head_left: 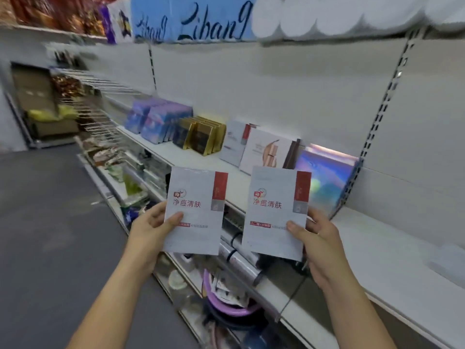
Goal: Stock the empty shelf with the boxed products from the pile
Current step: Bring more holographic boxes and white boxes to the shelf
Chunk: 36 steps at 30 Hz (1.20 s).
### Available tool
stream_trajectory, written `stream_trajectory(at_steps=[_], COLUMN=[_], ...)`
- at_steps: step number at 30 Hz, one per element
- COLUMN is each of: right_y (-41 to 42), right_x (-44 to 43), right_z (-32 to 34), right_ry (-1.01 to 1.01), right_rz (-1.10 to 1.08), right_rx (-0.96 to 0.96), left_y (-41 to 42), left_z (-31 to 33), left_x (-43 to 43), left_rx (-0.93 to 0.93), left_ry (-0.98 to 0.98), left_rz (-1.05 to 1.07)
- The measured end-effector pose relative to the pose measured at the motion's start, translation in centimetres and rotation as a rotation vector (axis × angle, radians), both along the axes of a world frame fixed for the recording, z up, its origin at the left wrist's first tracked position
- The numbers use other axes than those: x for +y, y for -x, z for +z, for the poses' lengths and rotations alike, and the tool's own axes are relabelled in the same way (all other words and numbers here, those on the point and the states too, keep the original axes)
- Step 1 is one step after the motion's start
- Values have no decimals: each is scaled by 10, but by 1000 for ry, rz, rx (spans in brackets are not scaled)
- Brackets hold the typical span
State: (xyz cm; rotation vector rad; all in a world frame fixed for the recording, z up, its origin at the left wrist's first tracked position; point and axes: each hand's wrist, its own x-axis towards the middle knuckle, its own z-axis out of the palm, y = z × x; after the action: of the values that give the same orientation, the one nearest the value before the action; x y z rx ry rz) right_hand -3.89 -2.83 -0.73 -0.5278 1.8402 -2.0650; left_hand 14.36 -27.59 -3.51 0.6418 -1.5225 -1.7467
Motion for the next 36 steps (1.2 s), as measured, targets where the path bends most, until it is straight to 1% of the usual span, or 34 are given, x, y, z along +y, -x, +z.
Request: stream_trajectory(at_steps=[5,9,14,17,22,24,26,31,36], right_y=[4,29,79,108,142,150,157,173,182], right_x=[-97,-163,-237,-270,-312,-326,-340,-371,-403], right_z=[-5,-12,-18,-19,-20,-21,-23,-21,-21], right_ry=[7,18,74,98,71,56,32,23,-47], right_rz=[52,59,63,4,-78,-109,-162,-349,-582], right_rx=[-39,-59,-86,-102,-93,-88,-68,-6,42], left_y=[-11,5,53,89,147,167,189,245,284], left_z=[-15,-25,-23,-9,1,3,6,8,9], left_x=[-82,-136,-206,-247,-299,-315,-330,-364,-391], left_rx=[-21,-11,-17,-29,-8,2,5,81,31], left_ry=[-14,-28,-14,-11,-42,-53,-19,-34,-81], left_rz=[131,143,103,67,17,-37,-119,-331,-582])
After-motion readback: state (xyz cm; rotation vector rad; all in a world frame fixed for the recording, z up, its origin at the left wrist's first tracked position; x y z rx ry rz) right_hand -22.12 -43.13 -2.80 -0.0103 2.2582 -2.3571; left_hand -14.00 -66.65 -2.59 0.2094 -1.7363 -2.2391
